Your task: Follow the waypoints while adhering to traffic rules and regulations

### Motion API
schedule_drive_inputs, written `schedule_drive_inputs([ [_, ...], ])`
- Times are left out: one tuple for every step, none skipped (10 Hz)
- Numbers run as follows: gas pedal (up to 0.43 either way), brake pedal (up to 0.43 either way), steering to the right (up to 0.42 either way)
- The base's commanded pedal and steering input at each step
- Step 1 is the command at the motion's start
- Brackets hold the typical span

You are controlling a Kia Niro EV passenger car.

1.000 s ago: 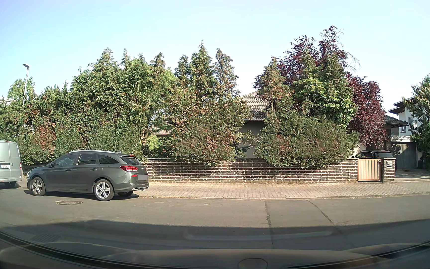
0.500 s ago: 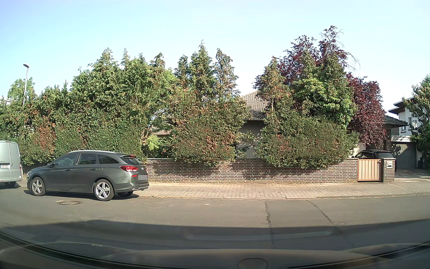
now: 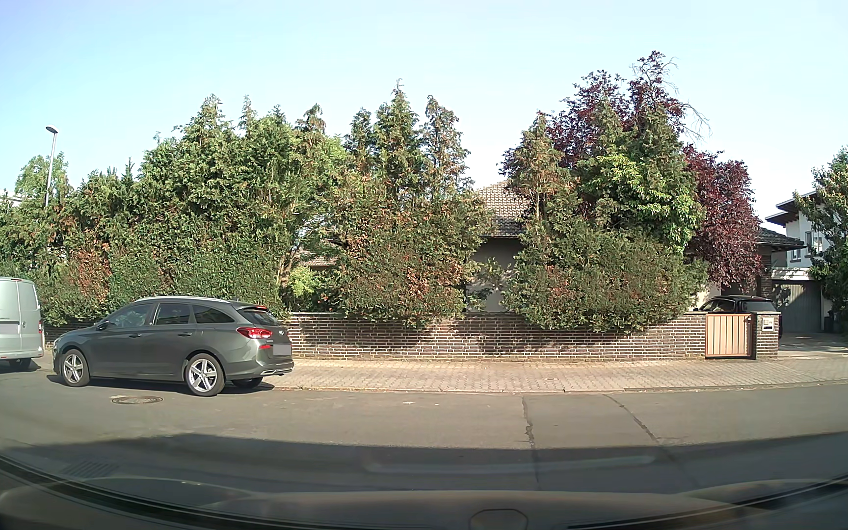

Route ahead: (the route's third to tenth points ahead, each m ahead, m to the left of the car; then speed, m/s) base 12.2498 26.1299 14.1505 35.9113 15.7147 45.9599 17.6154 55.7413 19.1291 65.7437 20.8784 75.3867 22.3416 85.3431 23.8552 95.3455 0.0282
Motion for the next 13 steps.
schedule_drive_inputs([
  [0.000, 0.043, -0.004],
  [0.000, 0.043, -0.004],
  [0.000, 0.061, -0.005],
  [0.000, 0.079, -0.005],
  [0.000, 0.122, -0.005],
  [0.000, 0.128, -0.005],
  [0.000, 0.134, -0.006],
  [0.000, 0.152, -0.008],
  [0.000, 0.165, -0.012],
  [0.000, 0.159, -0.016],
  [0.000, 0.171, -0.021],
  [0.000, 0.177, -0.027],
  [0.000, 0.183, -0.034],
])
